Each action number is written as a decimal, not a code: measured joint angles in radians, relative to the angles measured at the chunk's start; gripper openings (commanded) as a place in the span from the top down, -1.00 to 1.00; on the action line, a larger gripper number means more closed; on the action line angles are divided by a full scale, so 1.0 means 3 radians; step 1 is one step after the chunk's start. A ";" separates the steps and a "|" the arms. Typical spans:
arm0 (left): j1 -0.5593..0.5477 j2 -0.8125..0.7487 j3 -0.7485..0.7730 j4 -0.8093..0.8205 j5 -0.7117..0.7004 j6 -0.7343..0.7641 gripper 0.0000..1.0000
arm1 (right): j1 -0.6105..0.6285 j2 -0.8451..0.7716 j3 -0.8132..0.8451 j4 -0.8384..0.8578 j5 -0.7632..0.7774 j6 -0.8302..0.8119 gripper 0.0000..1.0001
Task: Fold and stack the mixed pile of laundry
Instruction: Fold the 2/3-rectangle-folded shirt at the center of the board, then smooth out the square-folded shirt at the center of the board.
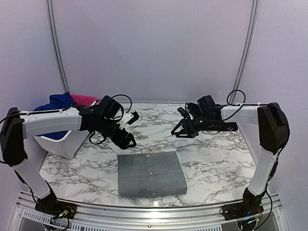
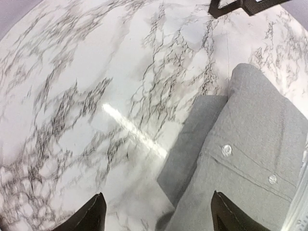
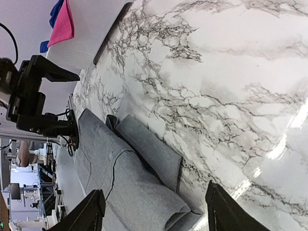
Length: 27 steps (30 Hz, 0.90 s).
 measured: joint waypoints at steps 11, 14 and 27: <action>0.0045 -0.0924 -0.1507 0.0788 0.0319 -0.1644 -0.73 | 0.0182 0.0028 -0.0323 0.0074 0.0114 -0.0355 -0.39; 0.0061 -0.0807 -0.1640 0.1034 0.0403 -0.1854 -0.66 | 0.0231 0.0123 -0.0323 0.0066 0.0107 -0.0478 -0.33; 0.0084 -0.0449 -0.1672 0.1667 0.0762 -0.2057 -0.47 | 0.0401 0.0317 -0.0323 -0.0108 0.0042 -0.0732 0.05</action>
